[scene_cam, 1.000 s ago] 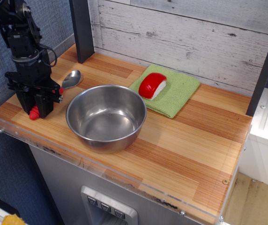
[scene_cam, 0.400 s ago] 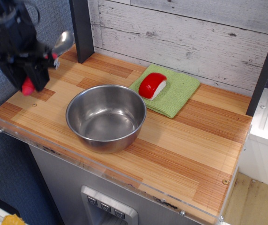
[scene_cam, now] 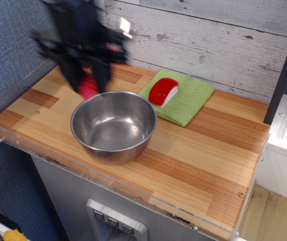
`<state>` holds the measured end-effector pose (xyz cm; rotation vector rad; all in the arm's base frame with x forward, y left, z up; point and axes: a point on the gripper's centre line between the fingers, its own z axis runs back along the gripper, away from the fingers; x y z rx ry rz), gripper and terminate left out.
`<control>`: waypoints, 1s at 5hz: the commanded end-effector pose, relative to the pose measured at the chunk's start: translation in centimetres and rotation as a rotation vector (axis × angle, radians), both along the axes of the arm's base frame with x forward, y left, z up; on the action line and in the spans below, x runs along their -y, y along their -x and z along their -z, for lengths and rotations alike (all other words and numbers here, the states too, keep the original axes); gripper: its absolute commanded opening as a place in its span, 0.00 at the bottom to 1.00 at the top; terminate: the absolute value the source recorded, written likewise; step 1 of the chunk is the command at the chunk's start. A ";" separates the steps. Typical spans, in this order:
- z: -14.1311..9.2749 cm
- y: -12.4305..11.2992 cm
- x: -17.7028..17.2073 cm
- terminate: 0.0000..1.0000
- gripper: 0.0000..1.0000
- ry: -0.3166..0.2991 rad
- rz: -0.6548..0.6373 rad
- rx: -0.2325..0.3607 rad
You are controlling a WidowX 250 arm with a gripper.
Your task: Put the spoon to the right of the pot.
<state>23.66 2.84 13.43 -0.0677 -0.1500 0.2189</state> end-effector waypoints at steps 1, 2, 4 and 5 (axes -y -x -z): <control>4.0 -0.4 8.0 0.00 0.00 -0.013 0.108 -0.100; 6.0 -0.4 10.0 0.00 0.00 -0.039 0.195 -0.133; 9.5 -1.4 10.4 0.00 0.00 -0.039 0.288 -0.191; 10.4 -1.5 10.4 0.00 0.00 -0.070 0.254 -0.216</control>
